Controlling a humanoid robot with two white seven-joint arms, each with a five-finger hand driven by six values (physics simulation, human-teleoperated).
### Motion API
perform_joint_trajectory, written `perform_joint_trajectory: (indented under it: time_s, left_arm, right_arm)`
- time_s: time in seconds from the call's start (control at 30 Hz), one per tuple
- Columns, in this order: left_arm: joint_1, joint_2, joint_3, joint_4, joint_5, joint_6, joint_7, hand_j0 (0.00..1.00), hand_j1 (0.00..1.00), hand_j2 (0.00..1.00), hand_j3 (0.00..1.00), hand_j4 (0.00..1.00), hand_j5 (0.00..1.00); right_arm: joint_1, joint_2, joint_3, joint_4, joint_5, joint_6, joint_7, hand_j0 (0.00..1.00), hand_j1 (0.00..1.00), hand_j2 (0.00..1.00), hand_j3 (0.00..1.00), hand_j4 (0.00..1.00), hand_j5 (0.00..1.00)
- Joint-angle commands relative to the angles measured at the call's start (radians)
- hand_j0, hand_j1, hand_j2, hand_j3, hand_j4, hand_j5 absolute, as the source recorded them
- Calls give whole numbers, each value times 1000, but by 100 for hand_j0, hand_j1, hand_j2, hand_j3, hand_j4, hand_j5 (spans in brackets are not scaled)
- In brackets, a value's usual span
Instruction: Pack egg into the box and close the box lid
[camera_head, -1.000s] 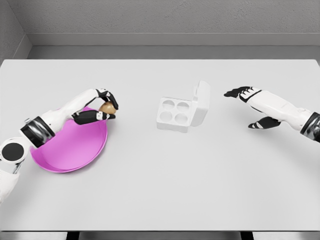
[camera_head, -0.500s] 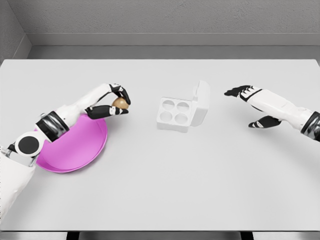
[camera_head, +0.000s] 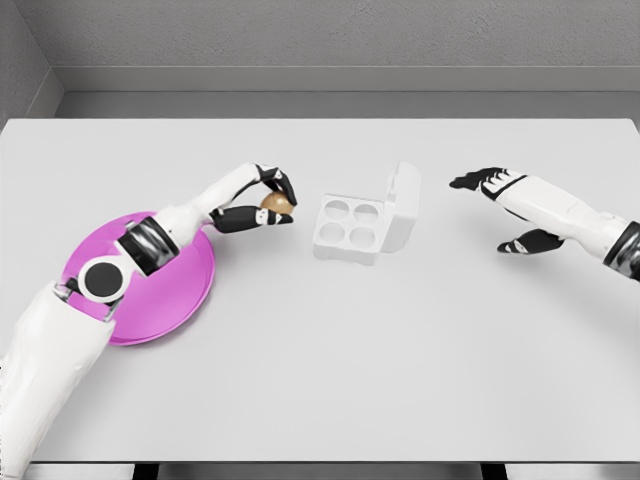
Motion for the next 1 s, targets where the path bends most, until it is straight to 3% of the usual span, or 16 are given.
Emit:
perform_joint_trajectory:
  time_s: [0.0, 0.5, 0.97]
  left_arm:
    - [0, -25, 0, 11, 6, 0, 1, 31, 31, 31, 31, 31, 31]
    - [-43, -135, -29, 100, -9, 0, 1, 30, 30, 30, 30, 30, 30]
    - [-55, -194, -31, 120, -53, 0, 1, 30, 30, 30, 30, 30, 30]
  right_arm:
    - [0, -1, -1, 0, -9, 1, 4, 100, 100, 100, 100, 100, 100]
    - [-3, 0, -2, 9, -8, 1, 7, 100, 100, 100, 100, 100, 100]
    - [-3, 0, -2, 10, -6, 1, 7, 100, 100, 100, 100, 100, 100]
